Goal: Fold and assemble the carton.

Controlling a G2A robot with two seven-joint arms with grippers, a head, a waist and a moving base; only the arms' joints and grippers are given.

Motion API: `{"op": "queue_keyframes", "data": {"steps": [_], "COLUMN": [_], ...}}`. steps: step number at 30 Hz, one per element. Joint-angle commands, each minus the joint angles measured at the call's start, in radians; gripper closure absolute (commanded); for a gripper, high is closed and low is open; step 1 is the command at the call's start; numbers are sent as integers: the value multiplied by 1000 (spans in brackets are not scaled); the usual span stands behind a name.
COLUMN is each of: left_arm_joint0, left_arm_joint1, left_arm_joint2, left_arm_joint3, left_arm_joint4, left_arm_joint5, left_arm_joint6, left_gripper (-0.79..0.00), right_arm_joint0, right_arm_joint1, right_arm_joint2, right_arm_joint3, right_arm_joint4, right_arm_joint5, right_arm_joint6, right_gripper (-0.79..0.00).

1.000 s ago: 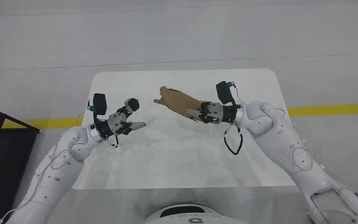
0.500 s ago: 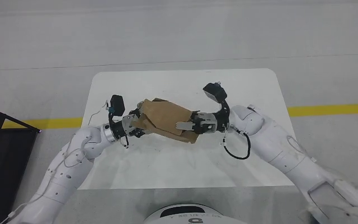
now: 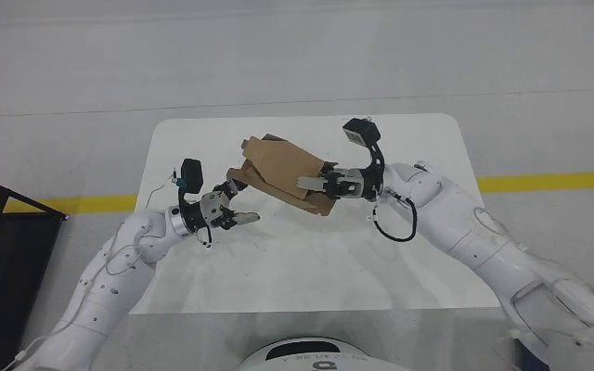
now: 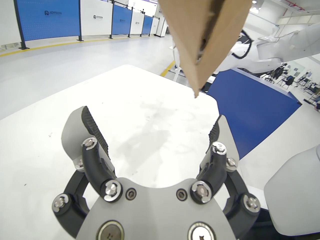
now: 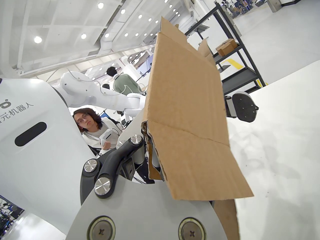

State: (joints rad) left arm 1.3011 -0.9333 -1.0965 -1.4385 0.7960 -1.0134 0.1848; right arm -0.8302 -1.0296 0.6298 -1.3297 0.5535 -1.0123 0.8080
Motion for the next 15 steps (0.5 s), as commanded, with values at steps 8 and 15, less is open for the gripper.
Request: {"op": "queue_keyframes", "data": {"steps": [8, 15], "left_arm_joint0": [-55, -68], "left_arm_joint1": [-5, -12], "left_arm_joint2": [39, 33], "left_arm_joint3": [50, 78], "left_arm_joint4": [-43, -67], "left_arm_joint5": [1, 8], "left_arm_joint6": [-18, -13], "left_gripper": [-785, -785], "right_arm_joint0": [29, 89], "right_arm_joint1": [-49, -75], "right_arm_joint2": [-85, -213], "right_arm_joint3": [23, 44], "right_arm_joint4": [-26, 81], "right_arm_joint5": [0, 0], "right_arm_joint6": [0, 0], "right_gripper": [0, 0]}}
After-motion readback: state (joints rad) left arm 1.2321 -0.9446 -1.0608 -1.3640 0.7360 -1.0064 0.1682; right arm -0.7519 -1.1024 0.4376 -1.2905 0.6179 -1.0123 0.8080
